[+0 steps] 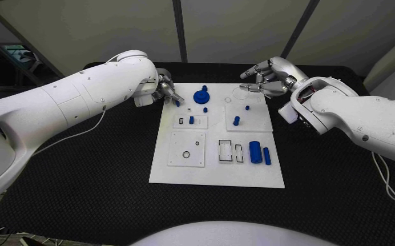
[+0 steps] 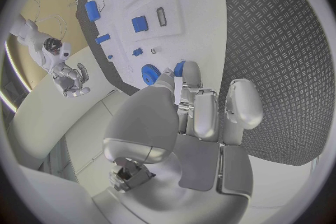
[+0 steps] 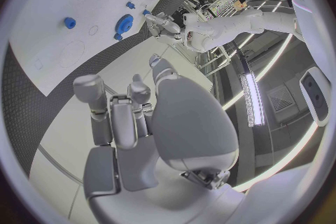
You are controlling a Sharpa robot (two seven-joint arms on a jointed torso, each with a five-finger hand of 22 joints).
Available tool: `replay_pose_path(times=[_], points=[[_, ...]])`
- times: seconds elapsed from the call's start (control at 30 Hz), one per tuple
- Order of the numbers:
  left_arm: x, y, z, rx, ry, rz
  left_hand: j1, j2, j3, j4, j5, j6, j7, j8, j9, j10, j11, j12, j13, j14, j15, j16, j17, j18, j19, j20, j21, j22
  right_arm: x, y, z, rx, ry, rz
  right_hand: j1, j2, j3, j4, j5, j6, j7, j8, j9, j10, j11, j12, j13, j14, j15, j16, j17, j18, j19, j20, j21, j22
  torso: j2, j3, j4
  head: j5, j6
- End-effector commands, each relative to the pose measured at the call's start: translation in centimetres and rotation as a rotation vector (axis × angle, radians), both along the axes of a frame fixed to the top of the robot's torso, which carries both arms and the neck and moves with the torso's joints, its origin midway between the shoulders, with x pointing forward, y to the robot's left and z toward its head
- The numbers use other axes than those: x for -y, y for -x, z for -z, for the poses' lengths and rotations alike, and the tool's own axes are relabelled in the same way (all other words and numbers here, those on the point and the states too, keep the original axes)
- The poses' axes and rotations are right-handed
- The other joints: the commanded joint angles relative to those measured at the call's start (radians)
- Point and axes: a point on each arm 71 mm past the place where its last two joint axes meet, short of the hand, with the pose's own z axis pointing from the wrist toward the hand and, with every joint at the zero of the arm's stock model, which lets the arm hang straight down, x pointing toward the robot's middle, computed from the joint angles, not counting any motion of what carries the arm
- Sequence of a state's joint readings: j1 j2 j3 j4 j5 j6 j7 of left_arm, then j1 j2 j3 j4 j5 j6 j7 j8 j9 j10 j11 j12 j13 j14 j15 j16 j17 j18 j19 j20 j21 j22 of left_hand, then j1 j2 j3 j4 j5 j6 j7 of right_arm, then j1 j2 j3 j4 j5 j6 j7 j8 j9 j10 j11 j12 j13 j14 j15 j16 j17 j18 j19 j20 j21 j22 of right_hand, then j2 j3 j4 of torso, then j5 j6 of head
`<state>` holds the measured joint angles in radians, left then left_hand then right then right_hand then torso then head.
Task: Assemble the parts on the task board
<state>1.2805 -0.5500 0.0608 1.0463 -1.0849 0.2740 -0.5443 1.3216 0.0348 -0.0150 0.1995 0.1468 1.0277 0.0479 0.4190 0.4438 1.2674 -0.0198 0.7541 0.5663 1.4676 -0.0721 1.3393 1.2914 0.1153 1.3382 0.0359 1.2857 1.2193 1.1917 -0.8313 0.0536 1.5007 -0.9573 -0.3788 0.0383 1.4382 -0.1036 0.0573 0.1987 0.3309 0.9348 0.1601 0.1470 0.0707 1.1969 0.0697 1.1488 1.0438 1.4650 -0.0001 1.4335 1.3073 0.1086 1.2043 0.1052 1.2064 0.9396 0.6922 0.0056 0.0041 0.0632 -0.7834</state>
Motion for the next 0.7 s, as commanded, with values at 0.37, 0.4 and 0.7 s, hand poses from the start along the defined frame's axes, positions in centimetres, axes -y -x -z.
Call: replay_pose_path(times=[0.37,0.4,0.7], points=[[-0.2,0.1,-0.3,0.018,0.116,-0.039,0.058,-0.017,0.324,-0.118,-0.039,-0.007,-0.005,0.032,0.002,0.022,-0.013,-0.028,-0.034,0.038,-0.012,0.005,0.003,-0.027,0.013,-0.008,0.01,0.018,-0.1,0.0,-0.1,0.002,-0.003,-0.011,-0.007,0.004,0.001,0.005,0.008,0.003,-0.004,0.007,-0.001,-0.004,0.0,-0.004,0.001,0.053,-0.006,-0.005,0.049,0.019,-0.005,-0.001,-0.005,-0.001,-0.001,0.0001,0.001,0.003,-0.002],[-0.3,0.2,-0.3,0.018,0.13,-0.046,0.035,-0.039,0.378,-0.127,-0.039,-0.01,-0.004,0.039,0.006,0.026,-0.019,-0.027,-0.036,0.038,-0.013,0.005,0.003,-0.029,0.014,-0.006,0.011,0.021,-0.1,0.0,-0.1,0.002,-0.003,-0.011,-0.007,0.004,0.001,0.005,0.008,0.003,-0.004,0.007,-0.001,-0.004,0.0,-0.004,0.001,0.053,-0.006,-0.005,0.049,0.019,-0.005,-0.001,-0.005,-0.001,-0.001,0.0001,0.0011,0.003,-0.002],[-1.7,1.7,-1.0,0.036,0.242,-0.112,-0.092,-0.114,0.611,-0.18,-0.043,-0.014,-0.01,0.087,0.03,0.049,-0.014,-0.005,-0.023,0.039,-0.015,0.006,0.004,-0.029,0.021,-0.01,0.012,0.034,0.1,0.0,-0.1,-0.001,0.0,-0.006,-0.006,0.004,0.002,0.005,0.011,0.003,-0.004,0.007,-0.001,-0.005,-0.001,-0.004,0.0,0.053,-0.006,-0.005,0.049,0.019,-0.004,-0.002,-0.006,-0.001,-0.003,0.0006,0.003,0.006,-0.001]])
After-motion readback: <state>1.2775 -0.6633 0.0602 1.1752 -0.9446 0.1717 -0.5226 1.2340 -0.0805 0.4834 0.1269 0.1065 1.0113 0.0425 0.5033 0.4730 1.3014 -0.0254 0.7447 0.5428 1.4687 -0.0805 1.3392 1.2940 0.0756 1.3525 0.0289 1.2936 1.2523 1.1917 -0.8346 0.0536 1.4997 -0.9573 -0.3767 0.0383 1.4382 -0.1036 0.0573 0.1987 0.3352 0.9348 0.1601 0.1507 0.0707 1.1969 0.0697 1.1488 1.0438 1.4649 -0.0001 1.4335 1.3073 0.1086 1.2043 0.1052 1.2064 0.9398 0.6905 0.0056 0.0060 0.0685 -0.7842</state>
